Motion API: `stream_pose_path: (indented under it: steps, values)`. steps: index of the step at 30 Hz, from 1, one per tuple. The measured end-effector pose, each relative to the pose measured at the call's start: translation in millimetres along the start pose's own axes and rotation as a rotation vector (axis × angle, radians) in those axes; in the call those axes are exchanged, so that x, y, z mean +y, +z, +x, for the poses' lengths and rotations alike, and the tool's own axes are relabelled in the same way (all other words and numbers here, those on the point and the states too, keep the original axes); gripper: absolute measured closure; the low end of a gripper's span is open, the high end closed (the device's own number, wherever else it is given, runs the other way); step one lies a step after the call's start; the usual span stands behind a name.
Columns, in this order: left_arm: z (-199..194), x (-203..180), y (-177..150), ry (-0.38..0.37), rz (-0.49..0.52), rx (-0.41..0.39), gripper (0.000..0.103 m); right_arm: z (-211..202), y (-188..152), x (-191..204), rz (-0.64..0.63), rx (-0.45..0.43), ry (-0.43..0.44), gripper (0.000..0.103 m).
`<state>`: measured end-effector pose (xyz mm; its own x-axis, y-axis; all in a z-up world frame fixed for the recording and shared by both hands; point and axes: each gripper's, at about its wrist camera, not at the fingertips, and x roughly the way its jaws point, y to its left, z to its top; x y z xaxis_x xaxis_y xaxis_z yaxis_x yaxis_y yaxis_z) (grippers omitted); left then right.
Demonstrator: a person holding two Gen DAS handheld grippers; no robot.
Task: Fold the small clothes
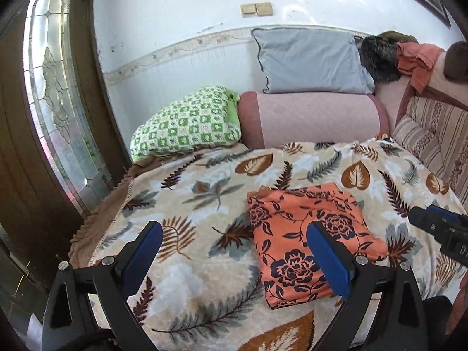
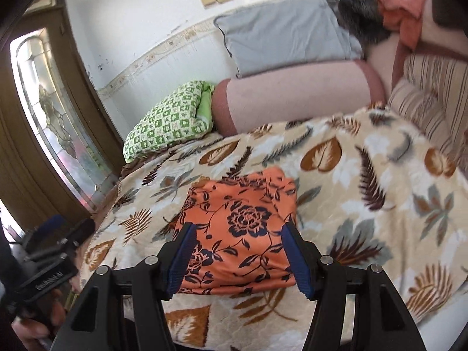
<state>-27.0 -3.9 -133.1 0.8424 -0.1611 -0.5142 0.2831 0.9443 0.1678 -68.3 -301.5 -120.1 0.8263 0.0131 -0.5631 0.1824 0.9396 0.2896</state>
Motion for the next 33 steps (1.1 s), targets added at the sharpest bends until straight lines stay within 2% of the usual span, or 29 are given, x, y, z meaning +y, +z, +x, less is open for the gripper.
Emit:
stream_pose_path:
  steps: [9,13,21,26,33]
  values:
    - [-13,19,10,0.063,-0.092,-0.016,0.002,-5,0,13,-0.043,-0.035,-0.026,0.039]
    - [-15,24,12,0.087,-0.086,-0.044,0.002,-1,-2,21,-0.053,-0.022,-0.021,0.039]
    - [-21,31,14,0.083,-0.095,-0.073,0.000,5,-5,34,-0.078,-0.004,-0.006,0.039]
    - [-24,38,15,0.076,-0.121,-0.072,0.000,4,-4,37,-0.076,-0.003,0.005,0.039]
    - [-23,43,16,0.121,-0.115,-0.059,0.000,-5,-1,42,-0.084,-0.029,0.020,0.039]
